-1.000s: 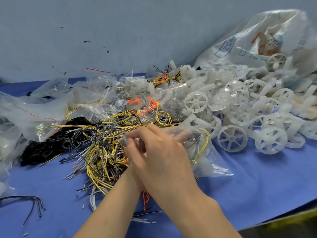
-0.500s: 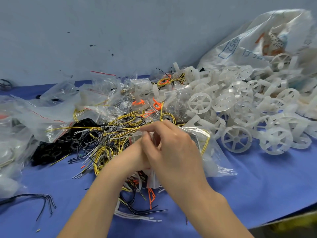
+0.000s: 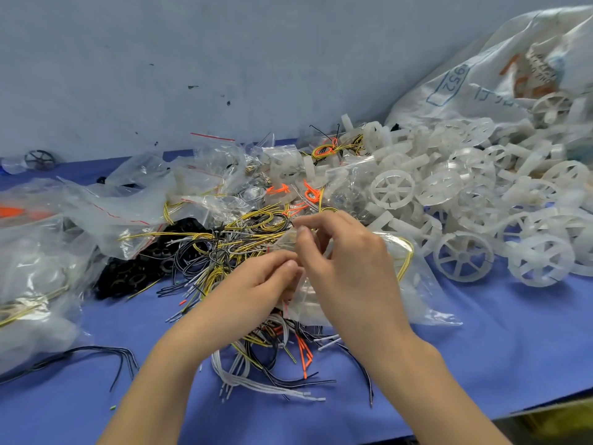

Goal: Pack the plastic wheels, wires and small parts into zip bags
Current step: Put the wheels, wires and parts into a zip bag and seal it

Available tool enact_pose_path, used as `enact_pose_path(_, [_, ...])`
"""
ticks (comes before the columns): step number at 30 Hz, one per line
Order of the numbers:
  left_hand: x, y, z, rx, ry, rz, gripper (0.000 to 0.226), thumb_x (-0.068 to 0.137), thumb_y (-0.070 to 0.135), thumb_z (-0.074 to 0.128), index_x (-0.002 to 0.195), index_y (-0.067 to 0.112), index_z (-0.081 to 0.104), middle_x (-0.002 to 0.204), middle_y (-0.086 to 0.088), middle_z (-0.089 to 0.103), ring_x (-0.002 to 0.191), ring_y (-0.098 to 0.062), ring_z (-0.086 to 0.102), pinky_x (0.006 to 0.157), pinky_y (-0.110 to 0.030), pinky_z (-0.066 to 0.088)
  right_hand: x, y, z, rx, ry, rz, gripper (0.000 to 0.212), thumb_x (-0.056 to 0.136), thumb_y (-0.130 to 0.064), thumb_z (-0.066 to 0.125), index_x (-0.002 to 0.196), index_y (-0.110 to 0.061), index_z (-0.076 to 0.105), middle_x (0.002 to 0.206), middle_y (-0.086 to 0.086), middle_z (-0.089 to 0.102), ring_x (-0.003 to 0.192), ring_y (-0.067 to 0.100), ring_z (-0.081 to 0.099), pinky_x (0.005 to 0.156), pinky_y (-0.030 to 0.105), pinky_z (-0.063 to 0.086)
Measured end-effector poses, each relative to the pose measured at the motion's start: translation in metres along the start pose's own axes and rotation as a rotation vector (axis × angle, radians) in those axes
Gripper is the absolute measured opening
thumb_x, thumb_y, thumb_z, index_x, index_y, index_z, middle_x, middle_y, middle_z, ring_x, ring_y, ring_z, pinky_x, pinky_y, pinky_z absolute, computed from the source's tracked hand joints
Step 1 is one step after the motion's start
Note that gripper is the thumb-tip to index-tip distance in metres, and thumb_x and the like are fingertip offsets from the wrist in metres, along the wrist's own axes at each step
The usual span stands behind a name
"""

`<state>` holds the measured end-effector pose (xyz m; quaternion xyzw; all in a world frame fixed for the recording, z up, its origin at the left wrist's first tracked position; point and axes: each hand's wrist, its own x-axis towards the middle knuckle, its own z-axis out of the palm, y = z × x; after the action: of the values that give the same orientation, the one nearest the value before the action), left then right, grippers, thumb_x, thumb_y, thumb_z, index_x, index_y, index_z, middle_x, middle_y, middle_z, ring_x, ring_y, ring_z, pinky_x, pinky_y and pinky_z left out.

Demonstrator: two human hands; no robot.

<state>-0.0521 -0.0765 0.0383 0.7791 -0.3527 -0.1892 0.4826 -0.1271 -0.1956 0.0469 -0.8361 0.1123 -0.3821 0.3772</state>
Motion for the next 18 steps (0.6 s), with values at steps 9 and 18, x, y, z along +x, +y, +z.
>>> enact_pose_path(9, [-0.020, -0.009, -0.025, 0.110, -0.082, -0.109, 0.031, 0.101, 0.007, 0.045, 0.104, 0.025, 0.069, 0.089, 0.005, 0.073, 0.085, -0.003, 0.067, 0.081, -0.018, 0.052, 0.002, 0.003, -0.006, -0.018, 0.010, 0.014, 0.012, 0.094, -0.031, 0.059, 0.098, -0.031, 0.071, 0.081, -0.016, 0.058, 0.073, 0.005, 0.052, 0.066, 0.029, 0.041])
enact_pose_path(18, [-0.017, -0.017, -0.062, -0.106, 0.375, -0.043, 0.025, 0.103, 0.018, 0.045, 0.101, 0.023, 0.070, 0.083, -0.004, 0.074, 0.072, -0.017, 0.071, 0.058, -0.024, 0.057, 0.001, 0.001, 0.004, -0.019, -0.072, 0.036, 0.017, 0.095, -0.033, 0.056, 0.101, -0.030, 0.071, 0.088, -0.015, 0.062, 0.078, 0.008, 0.057, 0.073, 0.036, 0.049])
